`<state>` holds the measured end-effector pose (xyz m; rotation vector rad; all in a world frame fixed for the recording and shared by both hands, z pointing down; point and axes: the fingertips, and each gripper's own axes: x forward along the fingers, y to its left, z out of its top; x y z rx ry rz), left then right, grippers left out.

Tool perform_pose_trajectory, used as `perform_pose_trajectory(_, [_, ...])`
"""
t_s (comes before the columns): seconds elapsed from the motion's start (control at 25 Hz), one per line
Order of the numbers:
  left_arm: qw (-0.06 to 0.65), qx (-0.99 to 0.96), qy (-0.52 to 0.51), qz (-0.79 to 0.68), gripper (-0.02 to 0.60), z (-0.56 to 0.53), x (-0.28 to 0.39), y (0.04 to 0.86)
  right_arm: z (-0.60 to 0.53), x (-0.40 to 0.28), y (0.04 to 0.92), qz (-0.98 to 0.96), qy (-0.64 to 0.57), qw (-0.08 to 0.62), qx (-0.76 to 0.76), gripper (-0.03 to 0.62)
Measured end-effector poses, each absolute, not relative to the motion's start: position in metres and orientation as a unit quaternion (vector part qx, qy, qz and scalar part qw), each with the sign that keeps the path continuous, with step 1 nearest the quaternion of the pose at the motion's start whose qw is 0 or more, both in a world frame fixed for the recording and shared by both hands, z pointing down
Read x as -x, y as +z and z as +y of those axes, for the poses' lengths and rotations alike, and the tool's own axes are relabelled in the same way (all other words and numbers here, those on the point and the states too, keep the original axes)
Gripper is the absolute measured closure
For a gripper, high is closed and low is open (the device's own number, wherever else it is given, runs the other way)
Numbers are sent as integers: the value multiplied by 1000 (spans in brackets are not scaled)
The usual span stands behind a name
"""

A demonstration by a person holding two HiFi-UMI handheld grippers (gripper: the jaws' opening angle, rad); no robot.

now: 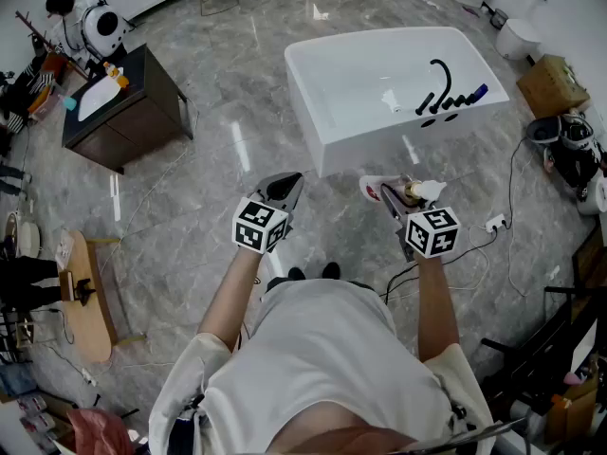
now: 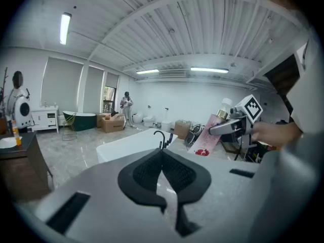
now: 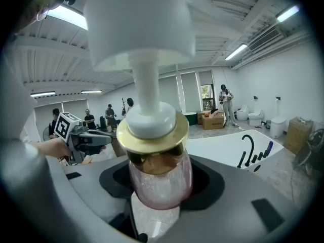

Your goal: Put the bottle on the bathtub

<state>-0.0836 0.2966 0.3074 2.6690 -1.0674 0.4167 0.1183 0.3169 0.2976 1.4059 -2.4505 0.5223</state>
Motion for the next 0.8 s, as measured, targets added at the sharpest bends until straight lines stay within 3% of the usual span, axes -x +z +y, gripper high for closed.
perform_pose_trajectory(0.8, [121, -907, 151, -374, 572, 293, 61, 315, 311, -142, 310, -851, 194, 122, -473, 355])
